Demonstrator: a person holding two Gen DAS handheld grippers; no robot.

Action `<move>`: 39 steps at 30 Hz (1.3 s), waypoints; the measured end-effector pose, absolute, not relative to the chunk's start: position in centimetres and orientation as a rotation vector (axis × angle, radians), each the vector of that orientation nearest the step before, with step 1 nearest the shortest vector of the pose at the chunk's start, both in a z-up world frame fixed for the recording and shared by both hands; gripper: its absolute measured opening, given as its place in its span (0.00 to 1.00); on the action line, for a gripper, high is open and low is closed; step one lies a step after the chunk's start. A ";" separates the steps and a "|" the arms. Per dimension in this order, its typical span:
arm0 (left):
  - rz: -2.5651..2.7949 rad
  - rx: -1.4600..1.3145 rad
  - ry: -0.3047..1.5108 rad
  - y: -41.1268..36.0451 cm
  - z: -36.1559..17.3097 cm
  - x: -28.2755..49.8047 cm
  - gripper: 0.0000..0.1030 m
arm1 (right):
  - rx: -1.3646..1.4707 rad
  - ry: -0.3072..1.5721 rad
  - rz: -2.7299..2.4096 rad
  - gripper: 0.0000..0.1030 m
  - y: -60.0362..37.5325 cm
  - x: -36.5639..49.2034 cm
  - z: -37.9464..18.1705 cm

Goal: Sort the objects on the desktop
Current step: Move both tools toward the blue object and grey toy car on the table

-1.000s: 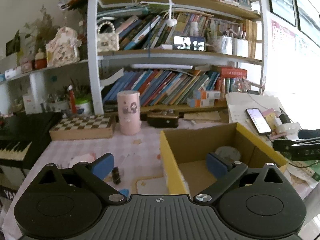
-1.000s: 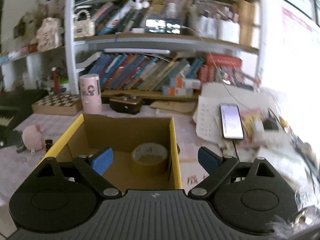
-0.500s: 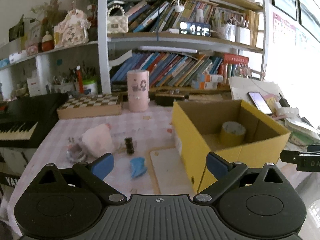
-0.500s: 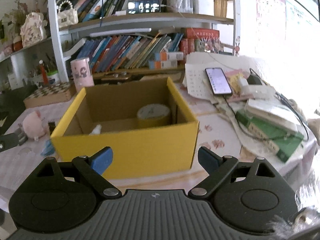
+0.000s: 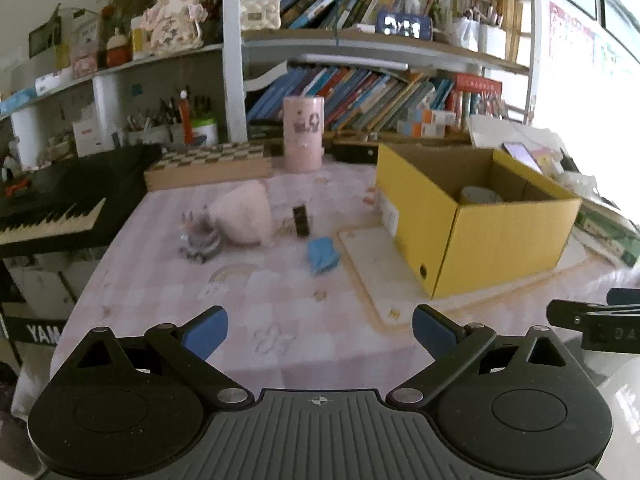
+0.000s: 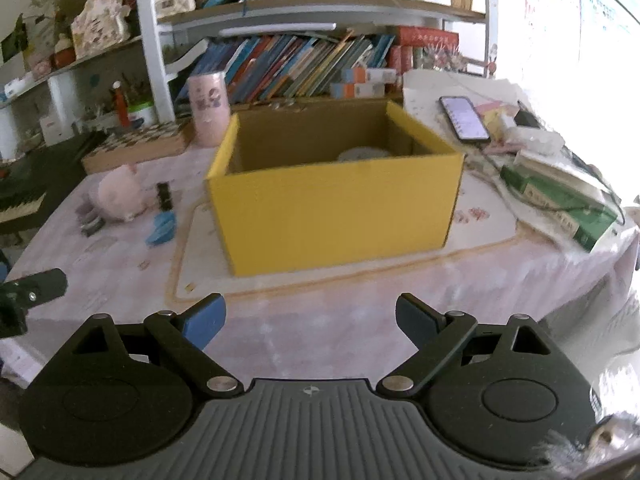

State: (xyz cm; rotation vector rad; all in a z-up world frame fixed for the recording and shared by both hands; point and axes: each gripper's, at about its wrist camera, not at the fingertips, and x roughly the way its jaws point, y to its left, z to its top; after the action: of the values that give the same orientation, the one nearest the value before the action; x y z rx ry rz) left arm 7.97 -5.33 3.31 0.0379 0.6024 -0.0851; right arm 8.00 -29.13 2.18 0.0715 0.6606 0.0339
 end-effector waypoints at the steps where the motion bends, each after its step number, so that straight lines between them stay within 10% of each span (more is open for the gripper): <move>1: -0.085 0.041 0.608 -5.0 3.2 7.6 0.97 | 0.076 0.669 0.040 0.89 -28.6 7.6 2.0; 39: 0.001 0.026 0.688 2.6 1.9 2.3 0.97 | -0.057 0.730 0.298 0.89 -17.1 3.3 0.6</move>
State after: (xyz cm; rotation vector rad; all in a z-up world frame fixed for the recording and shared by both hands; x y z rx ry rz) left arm 2.31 2.63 1.89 0.0255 0.6877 0.0008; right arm 3.33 -17.12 0.59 -0.0572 0.7304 0.2980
